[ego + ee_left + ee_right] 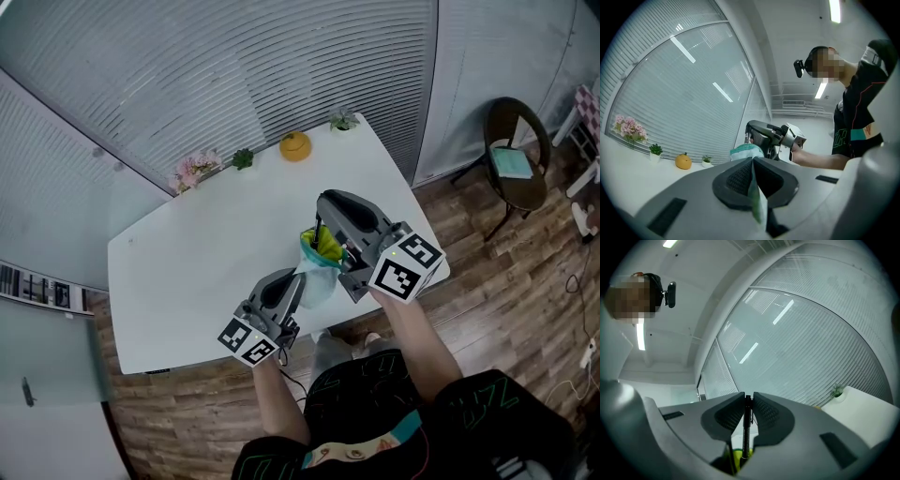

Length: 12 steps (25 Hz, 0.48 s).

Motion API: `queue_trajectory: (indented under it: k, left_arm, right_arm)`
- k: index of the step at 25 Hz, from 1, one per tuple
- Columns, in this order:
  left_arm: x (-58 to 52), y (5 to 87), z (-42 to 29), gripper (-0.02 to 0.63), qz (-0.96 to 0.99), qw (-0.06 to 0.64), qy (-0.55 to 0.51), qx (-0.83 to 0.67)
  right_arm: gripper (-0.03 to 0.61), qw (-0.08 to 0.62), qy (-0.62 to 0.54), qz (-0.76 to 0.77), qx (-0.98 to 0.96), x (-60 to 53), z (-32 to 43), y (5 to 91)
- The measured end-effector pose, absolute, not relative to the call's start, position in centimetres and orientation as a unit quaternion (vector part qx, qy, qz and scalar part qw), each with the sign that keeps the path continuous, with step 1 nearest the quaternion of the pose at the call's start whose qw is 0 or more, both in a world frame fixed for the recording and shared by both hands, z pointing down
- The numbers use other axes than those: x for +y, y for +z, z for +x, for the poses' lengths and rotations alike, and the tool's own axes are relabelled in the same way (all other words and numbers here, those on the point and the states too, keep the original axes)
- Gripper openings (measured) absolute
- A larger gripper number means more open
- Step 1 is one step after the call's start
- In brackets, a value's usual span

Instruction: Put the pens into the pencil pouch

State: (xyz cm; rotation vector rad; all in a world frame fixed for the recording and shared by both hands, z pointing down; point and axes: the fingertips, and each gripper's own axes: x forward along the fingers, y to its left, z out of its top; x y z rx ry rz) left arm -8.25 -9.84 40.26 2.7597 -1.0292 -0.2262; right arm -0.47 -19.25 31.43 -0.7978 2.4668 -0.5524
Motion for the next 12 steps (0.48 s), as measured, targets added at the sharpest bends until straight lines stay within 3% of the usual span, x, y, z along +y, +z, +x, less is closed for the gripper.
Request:
queue_trajectory:
  k: [12]
  left_arm:
    - [-10.0,40.7,-9.3,0.003,0.917,0.1,-0.095,-0.373]
  right_arm:
    - [0.06,0.18,-0.224,-0.258,0.923,-17.7,-2.6,34.8]
